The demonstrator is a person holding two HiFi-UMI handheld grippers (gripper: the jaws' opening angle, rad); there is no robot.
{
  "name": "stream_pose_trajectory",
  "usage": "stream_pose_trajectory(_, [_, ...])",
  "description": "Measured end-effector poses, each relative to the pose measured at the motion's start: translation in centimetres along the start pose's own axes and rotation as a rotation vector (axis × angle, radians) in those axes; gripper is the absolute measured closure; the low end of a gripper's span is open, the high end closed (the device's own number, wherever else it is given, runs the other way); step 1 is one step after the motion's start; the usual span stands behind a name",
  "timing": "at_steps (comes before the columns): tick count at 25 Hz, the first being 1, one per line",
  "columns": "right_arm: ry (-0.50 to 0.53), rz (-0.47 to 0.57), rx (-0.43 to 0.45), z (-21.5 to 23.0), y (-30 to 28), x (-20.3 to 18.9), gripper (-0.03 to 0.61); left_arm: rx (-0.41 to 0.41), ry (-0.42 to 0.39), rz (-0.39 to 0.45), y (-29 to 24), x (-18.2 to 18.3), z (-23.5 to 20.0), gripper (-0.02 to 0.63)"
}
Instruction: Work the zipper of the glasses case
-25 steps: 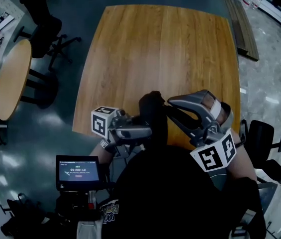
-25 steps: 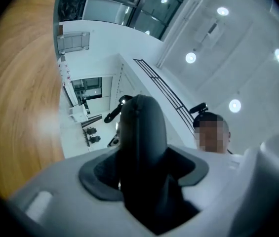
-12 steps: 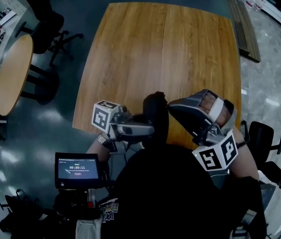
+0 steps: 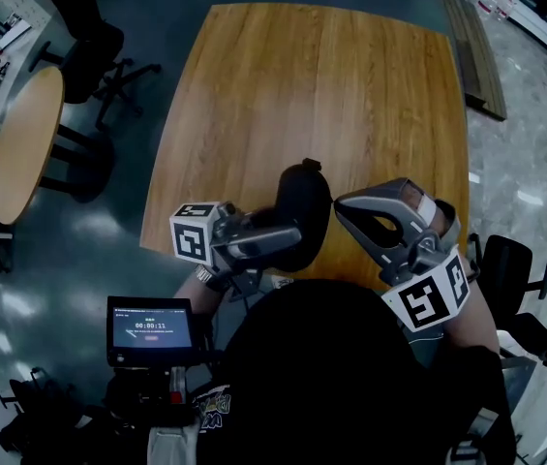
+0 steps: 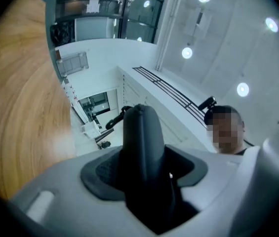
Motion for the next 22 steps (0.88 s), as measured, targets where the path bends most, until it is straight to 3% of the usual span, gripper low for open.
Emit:
stream_pose_trajectory(6, [-0.018,-0.006,-0.002,-1.4,-0.7,0.0,0.574,0.016,-0.001,0.118,0.6,1.1,-0.5,0.360])
stream_pose_trajectory(8, [-0.060,-0.009,-0.013,-1.3,-0.8,-0.3,0.574,0.027,0.011,0.146,0.5,1.3,-0.8,0.360])
stream_pose_trajectory(13, [-0.169,0.011,-0.006,-2.3,-1.3,-0.5,0.574,0.030,0.071,0.308,0.7,2.8,-1.5,0.360])
stream_pose_trajectory(22, [-0.276,0.006,0.016,-4.6,-2.0,-0.6,0.574,0.124,0.059,0.475,0.2,4.1,-2.4,0.364])
Point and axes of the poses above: the fingertips, and each gripper's own axes: y backward along the fingers, z to its right, x out of its top, the point moved 8 cm from there along y, backward along the fingers, and after that the axes turned 4 degrees about y, right-handed, at the moved point
